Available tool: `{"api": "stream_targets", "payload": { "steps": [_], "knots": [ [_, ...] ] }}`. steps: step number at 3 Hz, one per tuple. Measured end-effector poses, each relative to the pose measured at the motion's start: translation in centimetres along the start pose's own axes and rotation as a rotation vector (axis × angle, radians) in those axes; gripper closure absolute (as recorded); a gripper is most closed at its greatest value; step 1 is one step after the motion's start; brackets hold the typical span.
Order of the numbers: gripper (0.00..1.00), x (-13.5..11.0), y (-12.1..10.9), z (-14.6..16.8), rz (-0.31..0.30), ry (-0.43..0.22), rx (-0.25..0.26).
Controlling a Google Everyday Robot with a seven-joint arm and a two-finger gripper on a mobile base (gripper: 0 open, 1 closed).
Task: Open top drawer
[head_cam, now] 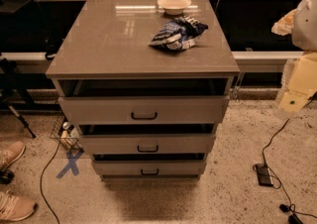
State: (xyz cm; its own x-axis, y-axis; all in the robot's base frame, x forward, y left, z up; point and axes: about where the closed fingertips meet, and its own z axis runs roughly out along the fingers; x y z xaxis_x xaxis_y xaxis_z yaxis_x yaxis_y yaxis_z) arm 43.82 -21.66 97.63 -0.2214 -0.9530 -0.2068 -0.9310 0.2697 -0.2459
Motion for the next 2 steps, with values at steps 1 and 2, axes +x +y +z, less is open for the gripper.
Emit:
{"api": "stream_targets", "payload": {
  "steps": [1,2],
  "knots": [
    [0.00,0.00,0.00,0.00,0.000,0.000,0.000],
    [0.00,-0.42,0.42,0.75,0.010,-0.042,-0.017]
  ]
}}
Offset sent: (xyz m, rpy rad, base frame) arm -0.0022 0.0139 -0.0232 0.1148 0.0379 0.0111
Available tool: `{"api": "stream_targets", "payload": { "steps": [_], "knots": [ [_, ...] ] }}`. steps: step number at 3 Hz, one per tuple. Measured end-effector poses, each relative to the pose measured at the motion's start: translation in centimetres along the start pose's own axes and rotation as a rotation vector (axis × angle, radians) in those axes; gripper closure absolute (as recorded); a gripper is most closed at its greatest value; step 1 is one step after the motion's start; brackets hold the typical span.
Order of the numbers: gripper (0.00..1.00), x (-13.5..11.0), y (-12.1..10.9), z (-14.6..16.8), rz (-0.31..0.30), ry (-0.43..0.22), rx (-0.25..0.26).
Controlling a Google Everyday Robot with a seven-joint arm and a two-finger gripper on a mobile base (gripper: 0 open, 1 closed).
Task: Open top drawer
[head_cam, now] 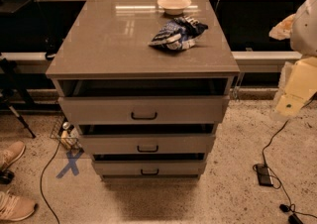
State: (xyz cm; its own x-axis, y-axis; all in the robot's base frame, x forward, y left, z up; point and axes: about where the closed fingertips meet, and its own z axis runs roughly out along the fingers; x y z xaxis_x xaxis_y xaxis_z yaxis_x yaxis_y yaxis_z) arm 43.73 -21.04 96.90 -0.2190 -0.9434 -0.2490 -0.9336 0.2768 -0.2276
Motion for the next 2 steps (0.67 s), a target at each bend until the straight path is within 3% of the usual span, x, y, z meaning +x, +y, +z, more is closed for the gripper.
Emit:
{"api": "stream_targets", "payload": {
  "steps": [1,2],
  "knots": [
    [0.00,-2.7,1.7,4.0,-0.011,-0.111,-0.067],
    [0.00,-9.1,4.2,10.2,-0.035,-0.299,-0.158]
  ]
}}
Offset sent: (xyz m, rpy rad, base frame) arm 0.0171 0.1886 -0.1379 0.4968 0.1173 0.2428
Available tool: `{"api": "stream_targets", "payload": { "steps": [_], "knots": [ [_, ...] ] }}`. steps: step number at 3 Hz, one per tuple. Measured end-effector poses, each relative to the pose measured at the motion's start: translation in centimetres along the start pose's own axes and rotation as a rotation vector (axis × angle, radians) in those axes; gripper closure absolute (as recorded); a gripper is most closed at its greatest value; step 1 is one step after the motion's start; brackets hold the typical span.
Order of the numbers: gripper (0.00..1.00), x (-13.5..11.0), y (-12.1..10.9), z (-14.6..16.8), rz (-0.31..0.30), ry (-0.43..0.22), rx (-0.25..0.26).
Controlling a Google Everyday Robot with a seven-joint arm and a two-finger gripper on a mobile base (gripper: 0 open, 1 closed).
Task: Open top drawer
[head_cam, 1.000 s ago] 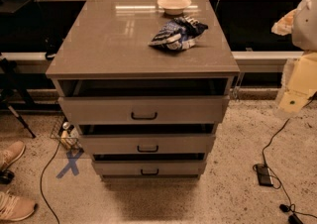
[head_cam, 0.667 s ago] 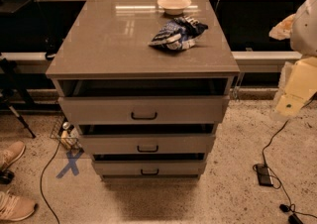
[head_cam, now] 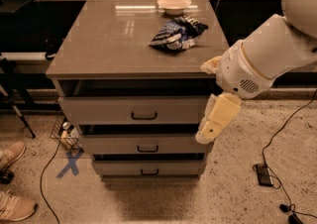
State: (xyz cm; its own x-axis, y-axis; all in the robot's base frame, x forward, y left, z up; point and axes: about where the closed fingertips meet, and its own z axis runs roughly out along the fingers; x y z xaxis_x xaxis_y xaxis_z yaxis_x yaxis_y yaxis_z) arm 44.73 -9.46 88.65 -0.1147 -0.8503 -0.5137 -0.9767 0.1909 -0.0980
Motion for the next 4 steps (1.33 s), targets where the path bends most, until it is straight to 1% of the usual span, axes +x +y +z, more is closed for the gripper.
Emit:
{"api": "stream_targets", "payload": {
  "steps": [1,2,3,4],
  "knots": [
    [0.00,0.0,0.0,0.1,-0.001,0.002,0.000],
    [0.00,1.0,-1.8,2.5,-0.041,0.048,0.011],
    [0.00,2.5,-4.5,5.2,-0.101,0.090,0.044],
    [0.00,4.4,-6.9,8.4,-0.139,0.118,0.060]
  ]
}}
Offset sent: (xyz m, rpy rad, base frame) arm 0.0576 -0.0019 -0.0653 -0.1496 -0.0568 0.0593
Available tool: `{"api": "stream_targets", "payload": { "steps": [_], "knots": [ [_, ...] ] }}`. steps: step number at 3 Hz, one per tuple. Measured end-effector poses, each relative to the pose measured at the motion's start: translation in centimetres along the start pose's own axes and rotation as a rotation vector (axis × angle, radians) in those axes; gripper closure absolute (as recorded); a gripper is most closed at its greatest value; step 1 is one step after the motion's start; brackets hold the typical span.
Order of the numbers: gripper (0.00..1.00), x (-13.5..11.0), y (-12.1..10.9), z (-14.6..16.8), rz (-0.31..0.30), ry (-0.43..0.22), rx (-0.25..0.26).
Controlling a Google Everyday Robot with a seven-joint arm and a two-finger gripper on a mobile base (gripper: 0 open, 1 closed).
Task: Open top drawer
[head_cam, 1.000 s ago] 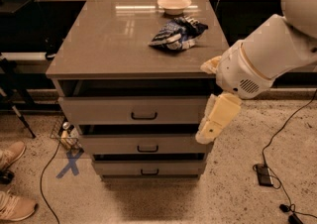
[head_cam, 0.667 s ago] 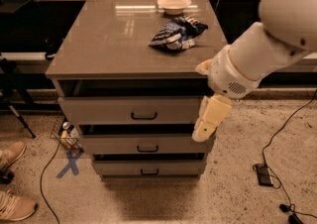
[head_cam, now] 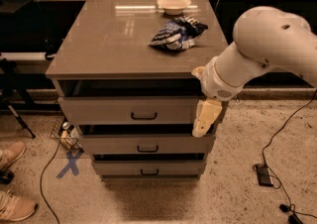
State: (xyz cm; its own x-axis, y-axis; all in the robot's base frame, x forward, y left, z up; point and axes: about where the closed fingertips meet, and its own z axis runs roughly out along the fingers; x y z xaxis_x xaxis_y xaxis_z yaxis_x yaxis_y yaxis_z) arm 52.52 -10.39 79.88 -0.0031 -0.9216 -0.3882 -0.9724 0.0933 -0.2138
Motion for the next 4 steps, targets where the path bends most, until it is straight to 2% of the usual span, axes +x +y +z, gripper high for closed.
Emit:
{"api": "stream_targets", "payload": {
  "steps": [2,4],
  "knots": [
    [0.00,1.0,-0.1,0.9,0.013,0.025,0.004],
    [0.00,6.6,-0.5,4.4,0.059,0.101,0.021]
  ]
}}
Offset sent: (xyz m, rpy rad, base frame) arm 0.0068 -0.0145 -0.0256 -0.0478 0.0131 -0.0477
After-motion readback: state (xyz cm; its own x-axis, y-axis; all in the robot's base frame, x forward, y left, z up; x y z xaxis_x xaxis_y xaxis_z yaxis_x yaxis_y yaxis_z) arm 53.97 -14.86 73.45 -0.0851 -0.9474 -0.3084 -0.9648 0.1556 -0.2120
